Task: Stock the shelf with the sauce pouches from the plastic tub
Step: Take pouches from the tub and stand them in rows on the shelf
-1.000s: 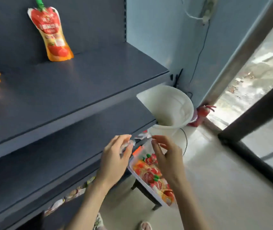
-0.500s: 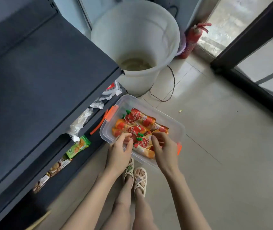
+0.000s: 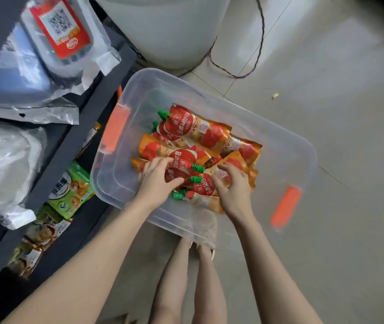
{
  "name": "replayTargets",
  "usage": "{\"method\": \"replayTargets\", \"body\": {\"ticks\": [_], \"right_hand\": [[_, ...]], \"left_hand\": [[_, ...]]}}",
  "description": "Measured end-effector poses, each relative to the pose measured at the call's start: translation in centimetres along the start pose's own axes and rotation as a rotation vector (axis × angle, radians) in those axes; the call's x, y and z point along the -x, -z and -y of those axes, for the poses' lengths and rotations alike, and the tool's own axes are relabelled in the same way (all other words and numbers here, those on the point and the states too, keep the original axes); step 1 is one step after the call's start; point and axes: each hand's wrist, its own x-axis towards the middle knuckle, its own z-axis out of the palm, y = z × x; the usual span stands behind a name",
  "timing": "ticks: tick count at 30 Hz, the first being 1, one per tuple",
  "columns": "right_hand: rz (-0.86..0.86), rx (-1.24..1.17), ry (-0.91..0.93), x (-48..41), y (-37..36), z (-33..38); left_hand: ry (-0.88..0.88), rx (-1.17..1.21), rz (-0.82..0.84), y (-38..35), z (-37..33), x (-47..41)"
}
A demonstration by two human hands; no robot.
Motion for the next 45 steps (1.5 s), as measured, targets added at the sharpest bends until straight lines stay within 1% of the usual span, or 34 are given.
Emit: {"method": "replayTargets", "body": {"ticks": [3,7,11,14,15,17,19,21,25,27,29,31,34,36,38,42,45], "right_hand": [[0.064,0.176,0.068,-2.5,-1.1,-2.1],[0.102,0.485,0.201,-4.7,-1.4,-3.8],[0.094,0.666,0.261,-6.3,-1.2,-3.9],[0.117,0.74,0.273,-6.8,-0.7,-4.0],[0.111,0.727,0.266,-6.6,-0.4,-4.1],[0.097,0.668,0.255,-6.0,0.3,-4.1],[0.11,0.544,0.235,-5.1,1.0,-3.7],[0.121,0.365,0.249,-3.7,1.9,-3.0],[0.076,-0.056,0.187,0.3,4.6,-0.7],[0.039,-0.18,0.163,2.6,6.3,1.0],[0.036,-0.269,0.175,5.1,7.7,2.8],[0.073,-0.338,0.191,8.1,9.1,5.0],[0.166,-0.409,0.24,13.3,11.1,8.8],[0.209,-0.434,0.285,17.2,12.2,11.4],[0.258,-0.444,0.33,21.2,13.0,13.8],[0.379,-0.465,0.425,29.0,14.0,18.1],[0.506,-0.432,0.532,34.2,14.1,21.8]], "left_hand": [[-0.01,-0.113,0.064,-0.8,1.1,-2.8],[-0.031,-0.222,0.047,-1.1,1.7,-5.0],[-0.045,-0.257,0.013,-1.4,1.9,-5.8],[-0.113,-0.288,0.013,-1.0,1.9,-6.1],[-0.147,-0.245,0.022,-0.6,1.8,-6.2],[-0.204,-0.046,0.016,0.3,1.2,-6.3],[-0.188,0.149,-0.024,1.5,0.4,-5.8],[-0.149,0.288,-0.047,2.6,-0.4,-4.6],[-0.12,0.475,-0.108,4.9,-1.8,-0.8],[-0.097,0.58,-0.166,6.4,-2.8,2.0],[-0.082,0.622,-0.247,7.7,-3.5,5.3],[-0.081,0.668,-0.327,9.1,-4.1,9.2],[-0.024,0.84,-0.4,11.1,-5.4,16.0],[0.042,1.041,-0.413,12.4,-6.5,21.2],[0.063,1.215,-0.414,13.7,-7.4,26.5],[0.042,1.346,-0.475,16.1,-7.7,36.9],[0.002,1.401,-0.477,18.1,-6.7,43.8]]}}
